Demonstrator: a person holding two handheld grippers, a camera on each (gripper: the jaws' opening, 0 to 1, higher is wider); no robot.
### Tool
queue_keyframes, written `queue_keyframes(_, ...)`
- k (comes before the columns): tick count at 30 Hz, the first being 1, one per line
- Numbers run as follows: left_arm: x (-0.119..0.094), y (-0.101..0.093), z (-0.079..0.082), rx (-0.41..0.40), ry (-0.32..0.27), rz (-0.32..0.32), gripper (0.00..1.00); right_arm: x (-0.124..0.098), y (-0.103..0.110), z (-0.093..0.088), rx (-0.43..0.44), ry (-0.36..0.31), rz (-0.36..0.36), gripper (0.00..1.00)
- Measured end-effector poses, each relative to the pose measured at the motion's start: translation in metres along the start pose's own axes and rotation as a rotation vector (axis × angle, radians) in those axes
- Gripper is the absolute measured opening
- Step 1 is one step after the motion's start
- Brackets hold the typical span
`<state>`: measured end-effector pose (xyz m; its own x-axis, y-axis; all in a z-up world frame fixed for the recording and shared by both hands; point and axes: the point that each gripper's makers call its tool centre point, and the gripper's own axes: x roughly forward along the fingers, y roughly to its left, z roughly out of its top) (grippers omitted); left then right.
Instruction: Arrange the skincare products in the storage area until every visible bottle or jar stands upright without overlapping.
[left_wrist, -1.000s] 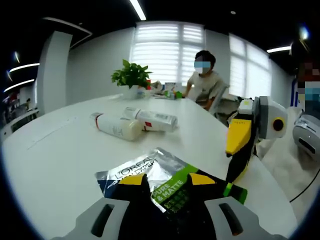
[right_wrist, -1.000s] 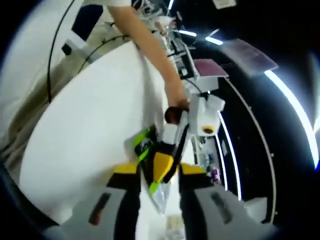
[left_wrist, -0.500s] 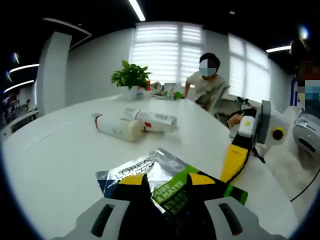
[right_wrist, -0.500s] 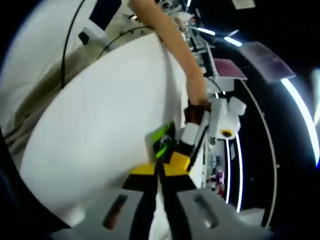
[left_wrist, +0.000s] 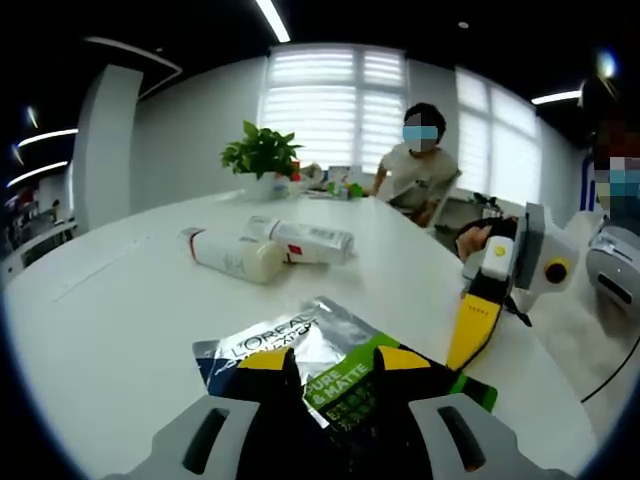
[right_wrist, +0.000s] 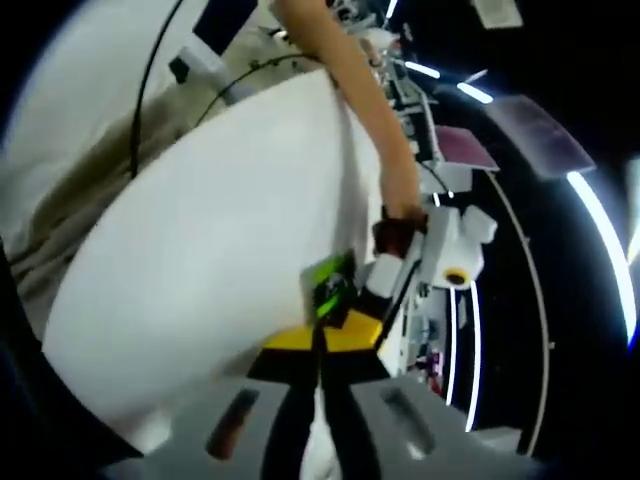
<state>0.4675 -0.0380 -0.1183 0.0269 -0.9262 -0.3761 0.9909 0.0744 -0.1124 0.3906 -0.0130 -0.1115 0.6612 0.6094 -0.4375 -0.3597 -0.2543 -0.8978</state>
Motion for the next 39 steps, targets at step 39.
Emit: queue_keyframes(39, 0.003, -0.002, -0.001, 0.025, 0.042, 0.032, 0.31, 0.014, -0.014, 0.032, 0.338, -0.128, -0.038, 0.0)
